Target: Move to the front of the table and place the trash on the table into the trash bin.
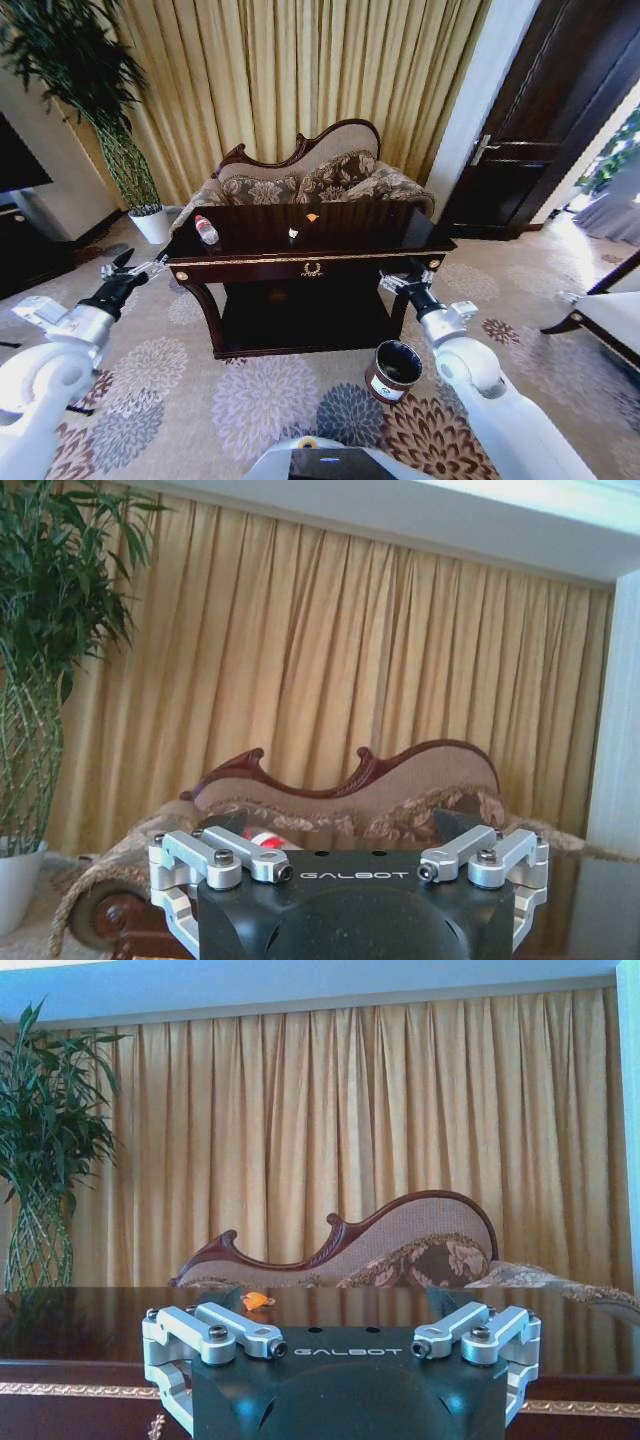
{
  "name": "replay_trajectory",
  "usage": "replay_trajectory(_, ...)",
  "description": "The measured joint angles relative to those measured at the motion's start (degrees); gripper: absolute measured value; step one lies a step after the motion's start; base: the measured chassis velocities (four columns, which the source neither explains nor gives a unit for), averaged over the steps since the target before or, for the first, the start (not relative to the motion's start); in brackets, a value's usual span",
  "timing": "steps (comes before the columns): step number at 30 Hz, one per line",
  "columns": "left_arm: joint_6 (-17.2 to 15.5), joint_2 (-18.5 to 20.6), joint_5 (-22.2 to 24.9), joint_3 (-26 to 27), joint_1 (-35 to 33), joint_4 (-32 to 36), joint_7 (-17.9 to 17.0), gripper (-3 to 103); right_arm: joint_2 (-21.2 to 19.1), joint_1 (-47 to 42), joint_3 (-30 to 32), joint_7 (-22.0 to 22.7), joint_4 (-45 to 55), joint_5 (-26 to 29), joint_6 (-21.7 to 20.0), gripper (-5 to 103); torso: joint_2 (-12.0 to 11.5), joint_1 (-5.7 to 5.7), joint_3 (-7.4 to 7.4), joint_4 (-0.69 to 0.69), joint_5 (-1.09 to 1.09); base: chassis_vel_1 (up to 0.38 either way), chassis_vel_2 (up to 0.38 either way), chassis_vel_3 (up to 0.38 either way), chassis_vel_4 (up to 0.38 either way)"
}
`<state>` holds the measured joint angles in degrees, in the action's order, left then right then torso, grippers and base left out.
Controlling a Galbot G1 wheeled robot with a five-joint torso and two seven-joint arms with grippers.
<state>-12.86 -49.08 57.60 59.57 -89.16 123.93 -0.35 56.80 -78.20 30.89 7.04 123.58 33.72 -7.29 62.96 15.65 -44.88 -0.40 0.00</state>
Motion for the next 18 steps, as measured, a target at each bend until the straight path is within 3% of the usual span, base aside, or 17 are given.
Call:
replay_trajectory(9,-1.48,0.08,-0.01,-0.16,0.26,0.50,-0.93,100,-0.88,0.00,0.72,-0.02,0.59,0.38,-0.23,100,0.00,-0.01,0.00,0.00,0.01,-0.021,0.027,0.023,-0.024)
replay_trajectory(18,-1.63,0.18,0.03,0.03,0.30,0.95,-1.14,100,-1.12,-0.26,0.71,-0.27,1.03,0.20,-0.54,100,0.00,0.00,0.00,0.00,0.00,-0.109,0.118,0.110,-0.112)
